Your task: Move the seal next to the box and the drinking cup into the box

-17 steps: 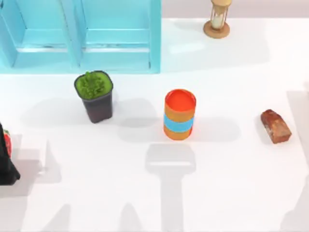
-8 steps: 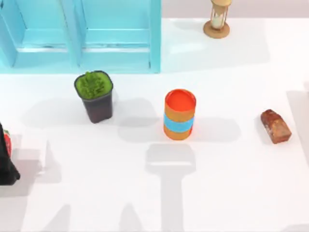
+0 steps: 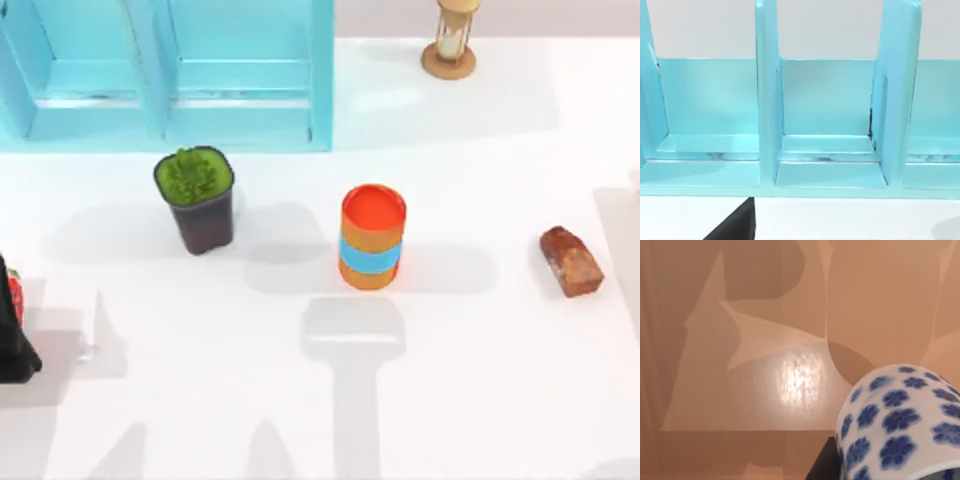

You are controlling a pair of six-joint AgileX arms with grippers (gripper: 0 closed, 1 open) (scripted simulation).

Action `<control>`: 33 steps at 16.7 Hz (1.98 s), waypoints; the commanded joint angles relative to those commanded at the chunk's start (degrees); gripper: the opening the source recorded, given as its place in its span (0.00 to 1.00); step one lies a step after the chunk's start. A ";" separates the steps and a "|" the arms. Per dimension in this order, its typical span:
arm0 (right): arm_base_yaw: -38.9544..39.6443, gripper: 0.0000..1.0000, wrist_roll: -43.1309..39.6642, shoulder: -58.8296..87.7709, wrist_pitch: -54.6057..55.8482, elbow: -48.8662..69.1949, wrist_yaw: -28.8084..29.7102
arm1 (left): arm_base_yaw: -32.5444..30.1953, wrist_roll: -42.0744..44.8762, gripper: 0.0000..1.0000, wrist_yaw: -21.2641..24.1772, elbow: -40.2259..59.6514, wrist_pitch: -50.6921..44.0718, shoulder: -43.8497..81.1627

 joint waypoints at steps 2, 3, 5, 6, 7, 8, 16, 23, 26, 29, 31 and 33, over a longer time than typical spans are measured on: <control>0.00 0.30 0.00 0.00 0.00 0.00 0.00 | 0.00 0.00 1.00 0.00 0.00 0.00 0.00; 0.00 0.38 0.00 0.00 0.00 0.00 0.00 | 0.00 0.00 1.00 0.00 0.00 0.00 0.00; 0.00 0.53 0.00 0.00 0.00 0.00 0.00 | 0.00 0.00 1.00 0.00 0.00 0.00 0.00; 0.00 0.60 0.00 0.00 0.00 0.00 0.00 | 0.00 0.00 1.00 0.00 0.00 0.00 0.00; 0.00 0.68 0.00 0.00 0.00 0.00 0.00 | 0.00 0.00 1.00 0.00 0.00 0.00 0.00; 0.00 0.75 0.00 0.00 0.00 0.00 0.00 | 0.00 0.00 1.00 0.00 0.00 0.00 0.00; 0.00 1.00 0.00 0.00 0.00 0.00 0.00 | 0.00 0.00 1.00 0.00 0.00 0.00 0.00; 0.14 1.00 -0.08 -0.66 -1.97 1.58 0.07 | 0.00 0.00 1.00 0.00 0.00 0.00 0.00; 0.28 1.00 -0.05 -2.11 -7.80 5.84 0.57 | 0.00 0.00 1.00 0.00 0.00 0.00 0.00; 0.09 1.00 -0.15 -3.39 -15.13 11.48 1.02 | 0.00 0.00 1.00 0.00 0.00 0.00 0.00; -0.14 1.00 -0.27 -3.90 -19.43 15.17 0.88 | 0.00 0.00 1.00 0.00 0.00 0.00 0.00; -0.29 1.00 -0.34 -4.19 -22.34 17.99 0.35 | 0.00 0.00 1.00 0.00 0.00 0.00 0.00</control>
